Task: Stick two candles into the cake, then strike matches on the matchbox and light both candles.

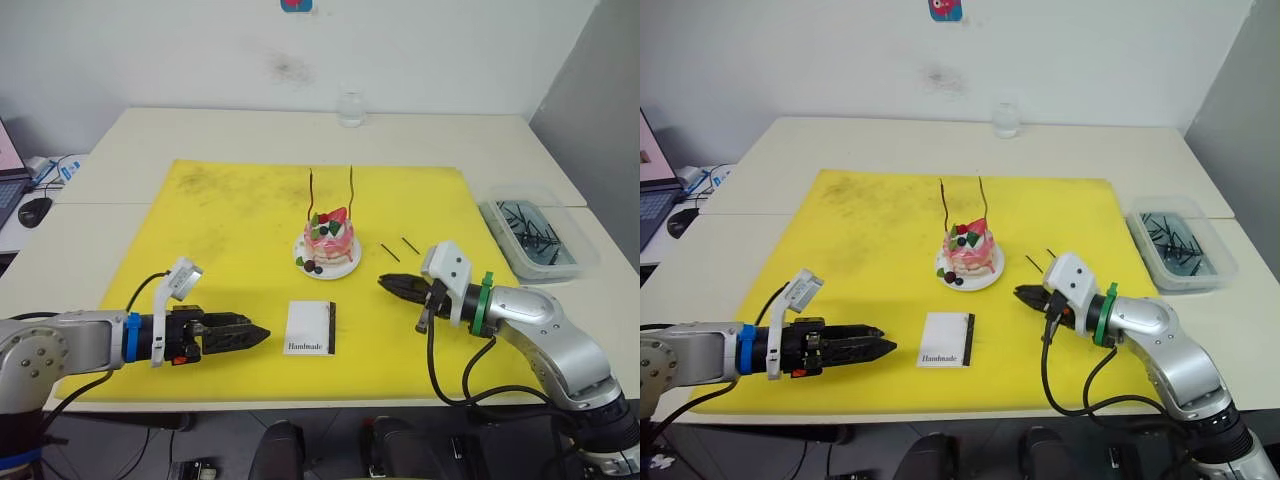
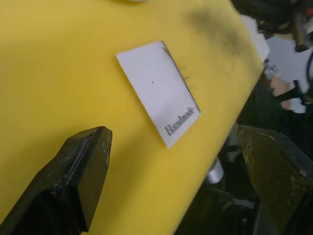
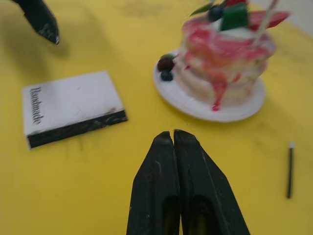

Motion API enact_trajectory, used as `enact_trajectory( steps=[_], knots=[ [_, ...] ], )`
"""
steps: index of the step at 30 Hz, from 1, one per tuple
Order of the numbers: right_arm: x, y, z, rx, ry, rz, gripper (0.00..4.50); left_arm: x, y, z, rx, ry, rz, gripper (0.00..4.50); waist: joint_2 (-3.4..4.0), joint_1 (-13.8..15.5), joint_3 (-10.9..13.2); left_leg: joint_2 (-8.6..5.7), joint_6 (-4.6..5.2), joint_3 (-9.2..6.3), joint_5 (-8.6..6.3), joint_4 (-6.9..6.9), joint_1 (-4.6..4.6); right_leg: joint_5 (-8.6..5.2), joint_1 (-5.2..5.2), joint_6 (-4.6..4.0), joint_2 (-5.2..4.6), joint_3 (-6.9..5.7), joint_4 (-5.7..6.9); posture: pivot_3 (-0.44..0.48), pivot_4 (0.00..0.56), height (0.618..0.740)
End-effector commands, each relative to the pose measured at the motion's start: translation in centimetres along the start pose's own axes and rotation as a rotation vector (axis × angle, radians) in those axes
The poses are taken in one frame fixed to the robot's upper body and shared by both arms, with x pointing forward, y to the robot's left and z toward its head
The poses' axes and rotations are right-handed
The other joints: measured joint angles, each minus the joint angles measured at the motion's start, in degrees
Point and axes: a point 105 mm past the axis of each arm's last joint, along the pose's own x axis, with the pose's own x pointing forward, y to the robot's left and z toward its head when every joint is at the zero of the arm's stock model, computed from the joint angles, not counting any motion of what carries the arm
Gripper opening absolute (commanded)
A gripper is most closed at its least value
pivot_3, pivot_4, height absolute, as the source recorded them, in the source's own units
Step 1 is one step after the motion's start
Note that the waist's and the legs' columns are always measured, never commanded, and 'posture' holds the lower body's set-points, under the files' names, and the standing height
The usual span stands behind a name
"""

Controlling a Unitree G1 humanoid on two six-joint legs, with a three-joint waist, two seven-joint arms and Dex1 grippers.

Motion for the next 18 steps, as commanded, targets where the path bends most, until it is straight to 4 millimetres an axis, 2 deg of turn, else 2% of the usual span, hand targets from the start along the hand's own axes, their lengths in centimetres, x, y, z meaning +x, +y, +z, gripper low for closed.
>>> enact_trajectory(
  steps=[1,8,13,18],
  knots=[
    [0.3,0.6,1.2,-0.059,0.006,0.057,0.04,0.6,0.2,-0.2,-0.042,0.022,-0.015,4.50,0.01,0.0,0.0,0.00,0.00,0.02,0.00,0.00,0.00,0.00,0.00,0.00,0.00,0.02,-0.01,0.000,0.150,0.729],
    [1.1,1.2,0.9,-0.088,0.059,0.118,0.04,2.0,0.9,-0.2,-0.107,0.032,-0.026,4.50,-0.02,0.0,0.0,-0.02,0.00,-0.01,0.00,-0.02,-0.04,-0.01,-0.02,0.00,0.01,-0.02,-0.02,0.000,0.150,0.729],
    [1.9,1.7,0.5,-0.110,0.083,0.141,0.04,3.3,0.8,0.4,-0.116,0.023,-0.053,4.50,-0.04,0.0,0.0,-0.05,0.00,-0.02,0.00,0.04,-0.04,0.01,0.00,0.02,0.01,-0.01,0.01,0.000,0.150,0.729],
    [2.3,2.0,0.1,-0.114,0.100,0.155,0.04,3.9,0.7,0.2,-0.124,0.049,-0.065,4.50,-0.05,0.0,0.0,-0.05,0.00,-0.01,0.00,0.05,-0.04,0.02,0.00,0.04,0.00,0.00,0.01,0.000,0.150,0.729]
  ],
)
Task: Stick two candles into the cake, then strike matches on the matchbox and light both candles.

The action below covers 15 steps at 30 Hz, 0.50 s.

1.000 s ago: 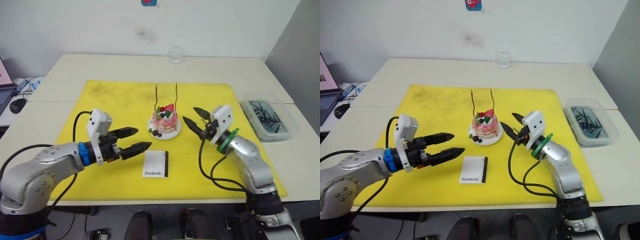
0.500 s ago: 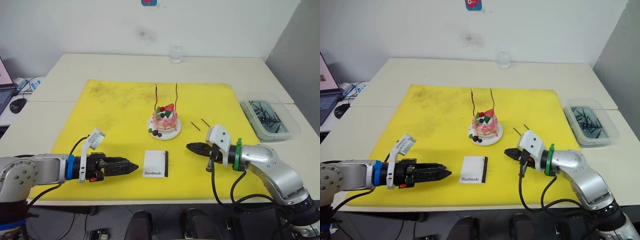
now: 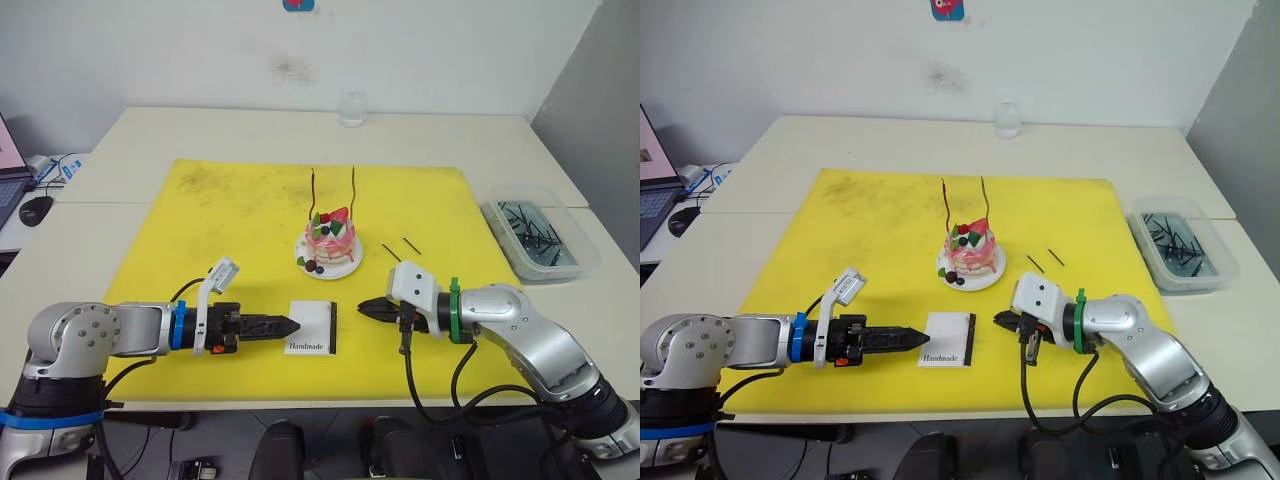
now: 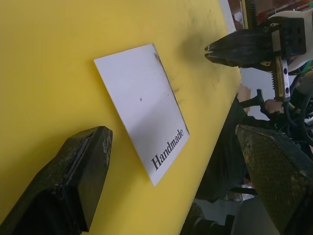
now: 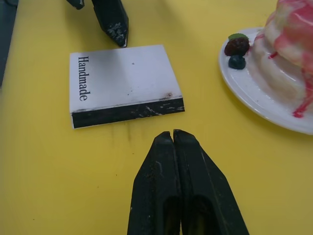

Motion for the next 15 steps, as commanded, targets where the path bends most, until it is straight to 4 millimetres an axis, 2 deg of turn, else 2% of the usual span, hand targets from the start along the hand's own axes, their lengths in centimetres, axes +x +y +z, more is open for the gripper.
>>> enact_trajectory(
  steps=[1,7,11,15],
  knots=[
    [0.1,-0.1,0.5,-0.038,-0.001,-0.002,0.04,0.5,-0.1,-0.2,-0.003,0.018,-0.008,4.50,0.00,0.0,0.0,0.00,0.00,0.00,0.00,0.00,0.00,0.00,0.00,0.00,0.00,0.00,0.00,0.000,0.150,0.729],
    [0.7,0.1,-0.1,-0.031,0.030,0.016,0.04,1.3,0.0,-0.5,-0.022,0.028,-0.020,4.50,0.00,0.1,0.0,0.00,0.00,-0.01,0.00,0.01,0.01,0.00,0.02,0.00,-0.02,-0.01,0.00,0.000,0.150,0.729],
    [1.6,0.3,-1.4,-0.046,0.094,0.037,0.04,2.0,0.1,-1.0,-0.035,0.043,-0.032,4.50,-0.01,0.2,0.0,-0.04,0.00,0.00,0.00,0.04,0.02,0.00,0.05,0.01,-0.08,0.00,0.00,0.000,0.150,0.729],
    [2.6,0.3,-1.5,-0.030,0.096,0.035,0.04,2.1,0.5,-1.2,-0.043,0.049,-0.017,4.50,-0.03,0.2,-0.1,-0.05,0.00,0.00,0.00,0.05,0.04,0.01,0.08,0.02,-0.09,0.01,0.00,0.000,0.150,0.729]
  ],
)
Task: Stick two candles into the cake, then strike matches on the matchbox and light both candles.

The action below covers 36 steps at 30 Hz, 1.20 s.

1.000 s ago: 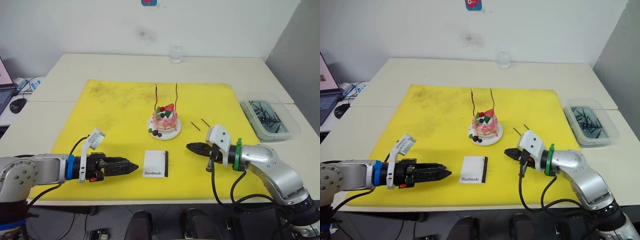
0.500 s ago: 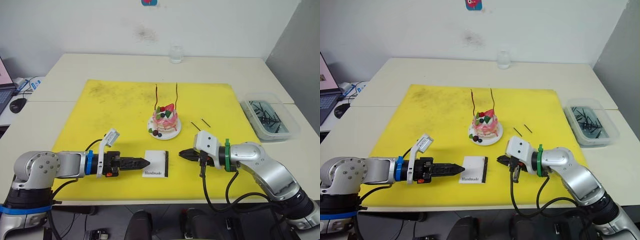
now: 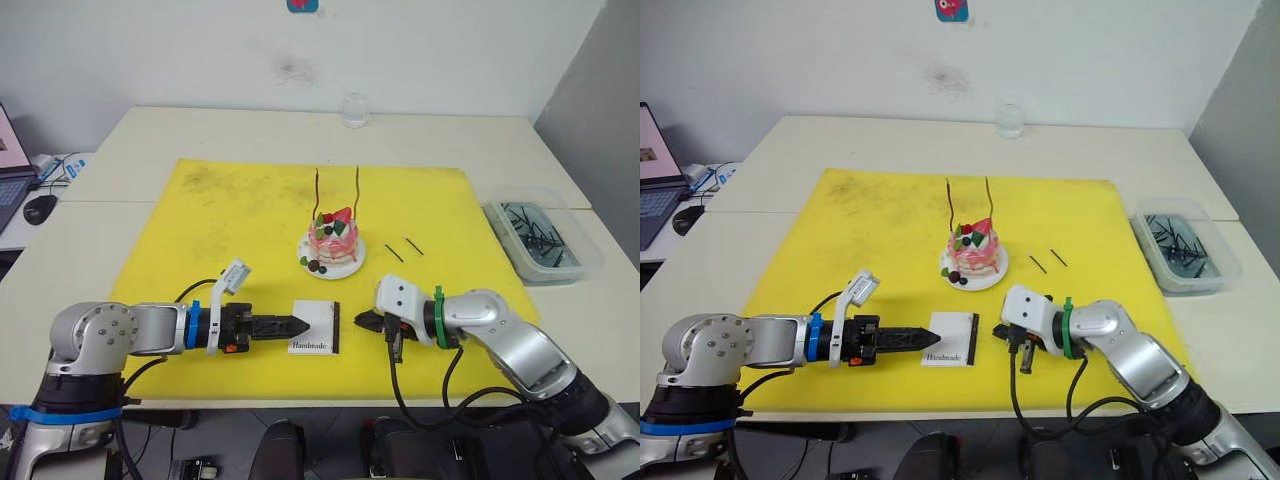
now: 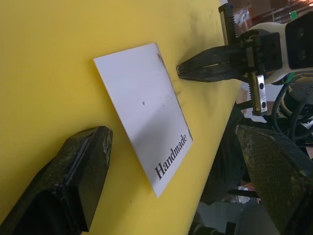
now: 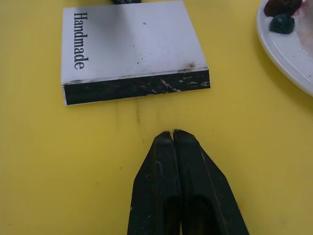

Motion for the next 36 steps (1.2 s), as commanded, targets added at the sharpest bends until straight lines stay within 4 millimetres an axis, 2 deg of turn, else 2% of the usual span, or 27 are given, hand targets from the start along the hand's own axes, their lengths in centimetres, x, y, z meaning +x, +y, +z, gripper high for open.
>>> enact_trajectory(
  steps=[1,4,17,31,36],
  knots=[
    [0.8,0.2,0.3,-0.013,0.002,0.015,0.04,0.8,0.2,-0.9,-0.024,0.040,-0.006,4.50,0.00,0.0,0.0,0.00,0.00,-0.01,0.00,0.00,0.01,0.00,0.00,0.00,0.00,-0.01,0.00,0.000,0.150,0.729],
    [1.5,0.4,0.3,-0.024,-0.001,0.033,0.04,0.9,0.2,-1.0,-0.028,0.041,-0.007,4.50,0.00,0.0,0.0,0.02,0.00,-0.02,0.00,-0.01,0.06,0.00,0.02,0.00,0.00,-0.02,0.04,0.000,0.150,0.729],
    [2.9,1.3,3.2,-0.039,-0.095,0.114,0.04,1.5,0.1,-1.4,-0.058,0.028,-0.021,4.50,0.02,-0.1,-0.1,0.01,0.00,-0.03,0.00,-0.01,0.12,0.04,0.06,0.04,0.01,0.01,0.07,0.000,0.150,0.729],
    [3.6,1.4,3.5,-0.035,-0.098,0.132,0.04,1.6,0.1,-1.6,-0.046,0.025,-0.011,4.50,0.02,0.4,-0.1,-0.03,0.00,-0.02,0.00,-0.03,0.05,0.02,0.04,0.04,-0.08,-0.01,-0.04,0.000,0.150,0.729],
    [3.4,1.4,3.8,0.005,-0.112,0.123,0.00,1.5,0.8,-1.8,-0.047,0.010,0.027,2.97,0.02,0.4,-0.1,-0.03,0.00,0.00,0.00,-0.03,0.05,0.02,0.04,0.04,-0.08,0.01,-0.04,0.000,0.150,0.729]
  ],
)
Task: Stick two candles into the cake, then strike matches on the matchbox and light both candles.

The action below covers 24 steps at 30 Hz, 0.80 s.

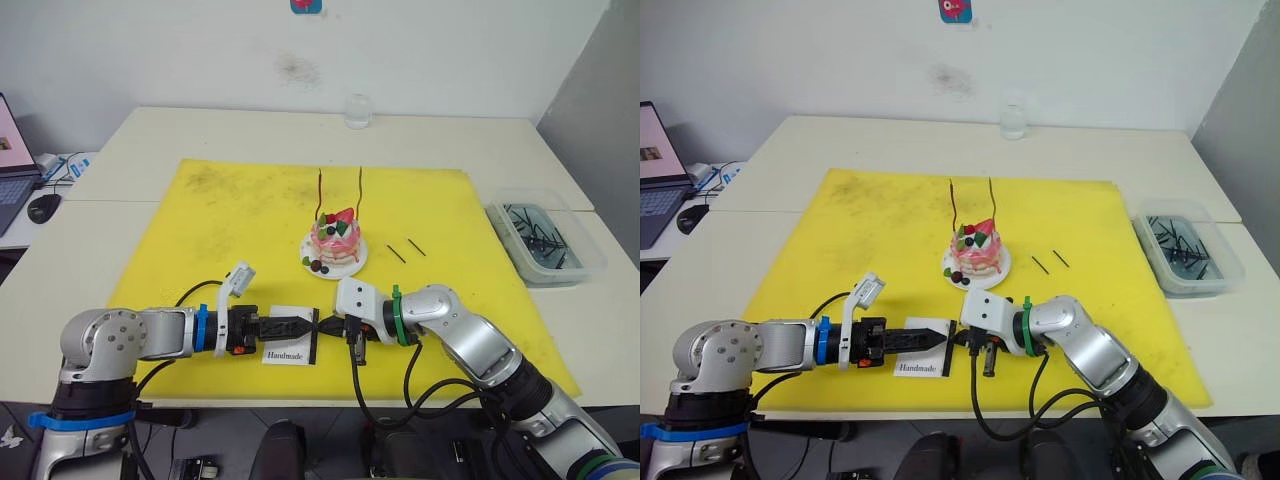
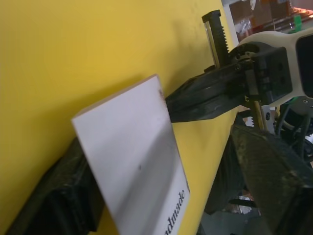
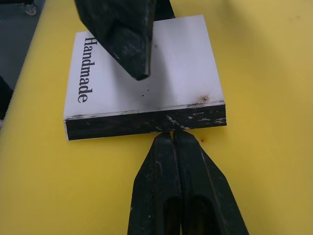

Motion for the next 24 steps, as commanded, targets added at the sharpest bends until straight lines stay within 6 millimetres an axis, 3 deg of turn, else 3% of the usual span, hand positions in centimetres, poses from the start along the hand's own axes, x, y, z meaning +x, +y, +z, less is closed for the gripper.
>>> enact_trajectory(
  steps=[1,6,10,14,19,24],
  knots=[
    [-0.4,-0.1,1.1,0.002,-0.037,-0.016,0.00,0.6,0.3,-1.5,-0.028,0.047,0.001,2.65,0.00,-0.1,0.0,0.01,0.00,0.01,0.00,-0.01,0.00,0.00,-0.01,0.00,0.00,0.01,0.00,0.000,0.150,0.729],
    [-0.5,-0.3,1.2,0.032,-0.043,-0.035,0.00,0.4,0.4,-1.9,-0.022,0.040,0.005,1.13,0.00,-0.1,0.0,0.03,0.00,0.00,0.00,-0.05,-0.02,-0.03,-0.03,-0.04,0.00,-0.01,0.00,0.000,0.150,0.729],
    [-1.2,-0.8,1.6,0.062,-0.061,-0.070,0.00,-0.7,0.3,-1.0,-0.016,0.000,0.011,0.02,0.00,-0.1,0.0,0.03,0.00,0.01,0.00,-0.05,-0.03,-0.03,-0.04,-0.03,0.00,-0.01,0.00,0.000,0.150,0.729],
    [-2.6,-1.5,2.6,0.088,-0.097,-0.112,0.00,-1.8,-1.4,0.6,0.030,-0.037,-0.040,0.02,-0.04,-0.2,0.1,0.08,0.00,-0.02,0.00,-0.05,-0.03,-0.03,-0.06,-0.03,0.03,-0.03,0.02,0.000,0.150,0.729],
    [-5.6,-2.2,4.0,0.121,-0.143,-0.165,0.00,-2.5,-5.1,1.8,0.094,-0.024,-0.199,0.02,-0.06,-0.2,0.1,0.09,-0.01,-0.07,0.00,-0.04,-0.11,-0.03,-0.09,-0.03,0.07,-0.07,0.02,0.000,0.150,0.729],
    [-8.8,-1.9,2.2,0.127,-0.065,-0.195,0.00,-0.2,-5.6,0.8,0.069,0.010,-0.234,0.02,-0.06,-0.1,0.1,0.02,0.00,0.00,-0.01,-0.06,-0.11,-0.06,-0.08,0.01,-0.04,-0.02,-0.04,0.000,0.150,0.729]
  ],
)
